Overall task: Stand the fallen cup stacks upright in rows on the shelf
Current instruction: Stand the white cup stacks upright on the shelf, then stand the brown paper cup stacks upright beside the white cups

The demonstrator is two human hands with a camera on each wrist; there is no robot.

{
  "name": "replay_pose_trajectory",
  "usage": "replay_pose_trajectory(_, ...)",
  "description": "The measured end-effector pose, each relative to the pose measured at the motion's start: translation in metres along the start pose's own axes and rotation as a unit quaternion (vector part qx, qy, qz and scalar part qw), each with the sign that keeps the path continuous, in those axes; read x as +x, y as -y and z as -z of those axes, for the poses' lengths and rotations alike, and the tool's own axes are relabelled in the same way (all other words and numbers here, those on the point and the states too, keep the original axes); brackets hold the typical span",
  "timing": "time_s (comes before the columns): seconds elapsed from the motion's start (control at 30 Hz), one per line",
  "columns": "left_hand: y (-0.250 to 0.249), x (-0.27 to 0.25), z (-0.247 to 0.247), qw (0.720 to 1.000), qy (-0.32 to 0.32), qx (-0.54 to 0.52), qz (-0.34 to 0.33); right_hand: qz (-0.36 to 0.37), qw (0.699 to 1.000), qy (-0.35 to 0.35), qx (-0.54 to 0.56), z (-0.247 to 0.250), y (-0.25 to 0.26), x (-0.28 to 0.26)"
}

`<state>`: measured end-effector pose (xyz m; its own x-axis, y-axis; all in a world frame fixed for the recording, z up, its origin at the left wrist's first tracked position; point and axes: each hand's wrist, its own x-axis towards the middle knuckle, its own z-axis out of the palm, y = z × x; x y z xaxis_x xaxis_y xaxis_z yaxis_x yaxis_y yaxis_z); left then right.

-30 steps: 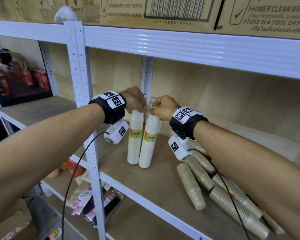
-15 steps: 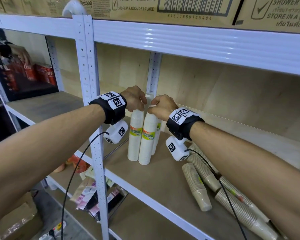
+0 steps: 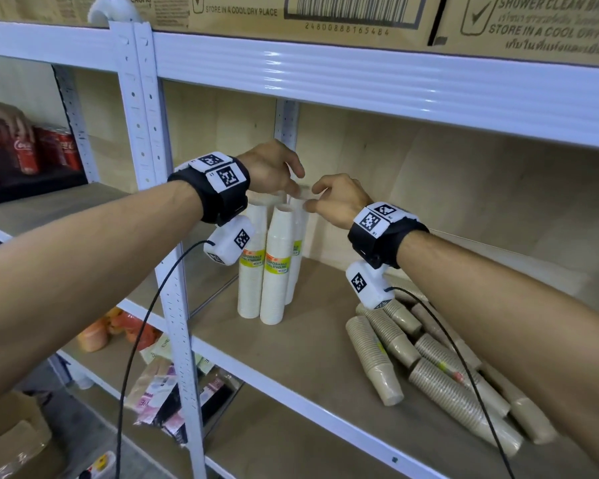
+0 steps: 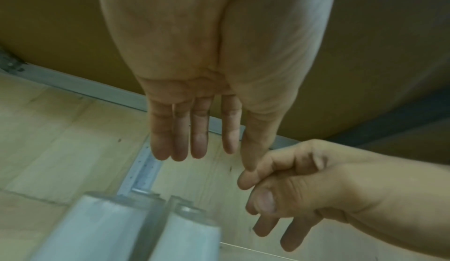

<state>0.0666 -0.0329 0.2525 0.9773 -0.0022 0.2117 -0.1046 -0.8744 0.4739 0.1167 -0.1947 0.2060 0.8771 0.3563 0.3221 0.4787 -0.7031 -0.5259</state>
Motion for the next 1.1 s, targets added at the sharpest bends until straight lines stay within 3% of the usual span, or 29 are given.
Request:
replay_pose_trajectory(0.27,-0.049,0.007,-0.052,0.994,0.08,-0.027,-0.076,-0.094,0.994,-0.005,-0.059,0.036,-0.07,-0.033)
replay_pose_trajectory(0.57,-0.076,0.0,-0.167,0.964,0.22,-0.028,-0.145,-0.224,0.972,0.009,-0.074,0.046,-0.162,-0.111)
replay_pose_trajectory(0.7,-0.077,-0.012,-0.212,0.945,0.283,-0.011,-0.163,-0.249,0.965,0.023,-0.081,0.045,-0.194,-0.155)
replay_pose_trajectory(1.1,-0.074,-0.045,-0.28,0.892,0.393,0.032,-0.223,-0.311,0.939,0.057,-0.136,0.037,-0.235,-0.266)
